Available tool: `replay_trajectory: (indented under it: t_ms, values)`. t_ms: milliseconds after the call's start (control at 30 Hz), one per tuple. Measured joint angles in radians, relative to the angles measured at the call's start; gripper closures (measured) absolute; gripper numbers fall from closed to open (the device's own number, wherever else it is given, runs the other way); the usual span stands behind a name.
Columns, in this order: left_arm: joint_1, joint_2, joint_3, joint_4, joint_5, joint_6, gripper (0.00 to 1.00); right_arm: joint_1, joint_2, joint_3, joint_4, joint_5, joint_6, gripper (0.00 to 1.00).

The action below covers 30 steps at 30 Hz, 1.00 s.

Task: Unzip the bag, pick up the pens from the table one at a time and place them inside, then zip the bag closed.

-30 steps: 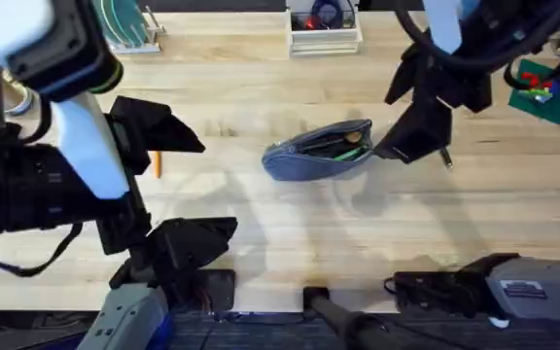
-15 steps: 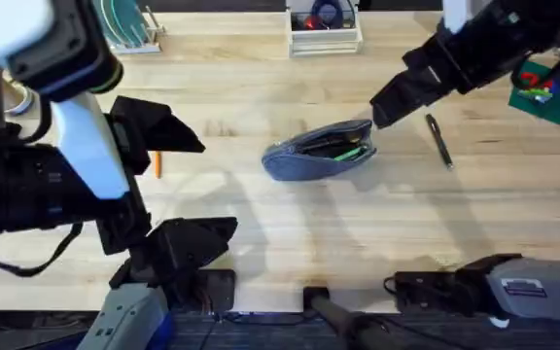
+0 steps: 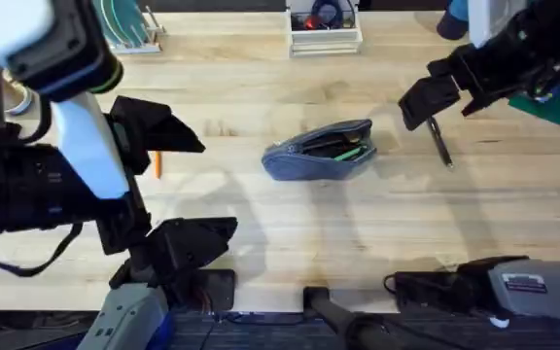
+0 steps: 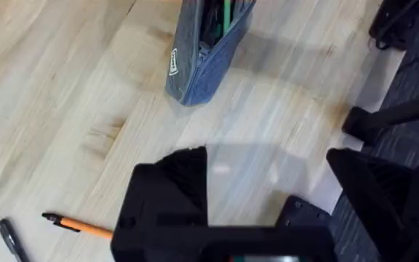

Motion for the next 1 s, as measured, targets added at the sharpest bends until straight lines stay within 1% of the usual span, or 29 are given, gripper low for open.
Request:
replay_trajectory:
  t_ms: [233, 467, 567, 733, 1000]
  values:
    - [0.000, 0.000, 0.000, 0.000, 0.000, 0.000, 0.005, -0.073, 0.000, -0.108, 0.120, 0.013, -0.004, 0.003]
    - [0.000, 0.000, 0.000, 0.000, 0.000, 0.000, 0.006, -0.166, 0.000, -0.219, 0.238, 0.019, -0.004, 0.003]
    - [0.000, 0.000, 0.000, 0.000, 0.000, 0.000, 0.006, -0.197, 0.022, -0.228, 0.265, 0.020, -0.004, 0.004]
    - [0.000, 0.000, 0.000, 0.000, 0.000, 0.000, 0.006, -0.222, 0.108, -0.229, 0.301, 0.020, -0.005, 0.007]
    - [0.000, 0.000, 0.000, 0.000, 0.000, 0.000, 0.006, -0.236, 0.223, -0.233, 0.381, 0.030, -0.027, 0.006]
